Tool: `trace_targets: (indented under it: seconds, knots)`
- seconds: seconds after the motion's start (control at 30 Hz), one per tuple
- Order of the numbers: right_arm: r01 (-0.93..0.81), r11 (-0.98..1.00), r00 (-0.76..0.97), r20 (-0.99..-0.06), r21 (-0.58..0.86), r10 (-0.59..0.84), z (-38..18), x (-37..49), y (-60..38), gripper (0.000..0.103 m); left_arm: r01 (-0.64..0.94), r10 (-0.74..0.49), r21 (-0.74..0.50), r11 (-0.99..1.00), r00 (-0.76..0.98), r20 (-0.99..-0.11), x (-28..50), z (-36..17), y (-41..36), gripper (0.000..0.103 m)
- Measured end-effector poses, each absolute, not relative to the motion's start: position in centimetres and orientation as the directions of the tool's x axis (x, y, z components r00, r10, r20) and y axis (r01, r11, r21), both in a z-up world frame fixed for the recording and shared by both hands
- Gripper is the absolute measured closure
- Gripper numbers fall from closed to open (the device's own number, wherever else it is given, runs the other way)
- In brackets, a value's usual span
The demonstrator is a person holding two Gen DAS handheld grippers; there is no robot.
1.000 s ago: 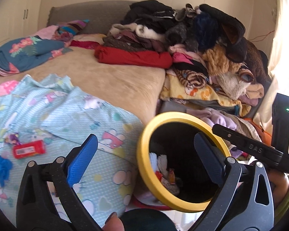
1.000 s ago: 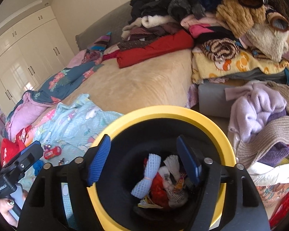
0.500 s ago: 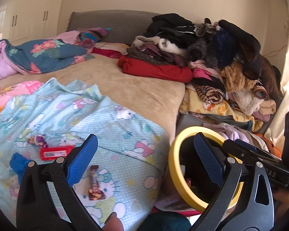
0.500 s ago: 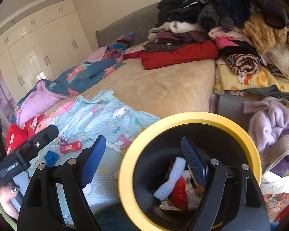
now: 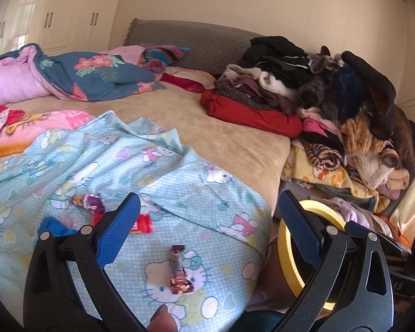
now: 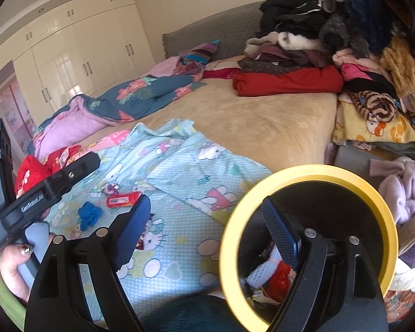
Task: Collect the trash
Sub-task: 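Move the left tool to the purple wrapper while the right tool approaches the brown chocolate bar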
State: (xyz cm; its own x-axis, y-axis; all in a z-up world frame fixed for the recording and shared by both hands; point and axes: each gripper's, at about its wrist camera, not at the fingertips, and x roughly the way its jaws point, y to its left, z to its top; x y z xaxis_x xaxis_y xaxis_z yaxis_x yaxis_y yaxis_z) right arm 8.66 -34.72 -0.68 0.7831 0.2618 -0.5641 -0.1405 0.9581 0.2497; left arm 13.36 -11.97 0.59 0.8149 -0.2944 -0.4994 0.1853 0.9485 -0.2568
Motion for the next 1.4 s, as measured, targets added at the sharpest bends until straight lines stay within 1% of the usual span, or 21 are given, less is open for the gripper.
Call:
trace_targets:
  seconds: [0.3,0.87,1.27,1.4]
  knots:
    - [-0.206,0.953,0.765,-0.570,0.221,0.298,-0.5,9.5,-31.3,0.021,0.135,-0.258,-0.273,0.953,0.834,-0.488,13.5,0.7,-9.3,0.011]
    - [-0.303,0.934,0.712,-0.605,0.191,0.355,-1.5,11.7,-26.0,0.021,0.032,-0.178,-0.291,0.956,0.853,-0.491,14.7,0.3,-4.4,0.011]
    - [-0.331,0.927,0.666,-0.652,0.179,0.363,-3.7,13.0,-23.9,0.021,-0.056,-0.132,-0.312,0.949,0.825,-0.550,16.5,-2.2,-1.3,0.011]
    - [-0.333,0.925,0.642,-0.675,0.182,0.364,-4.8,13.6,-23.4,0.021,-0.074,-0.135,-0.323,0.944,0.805,-0.577,17.3,-3.2,-0.5,0.011]
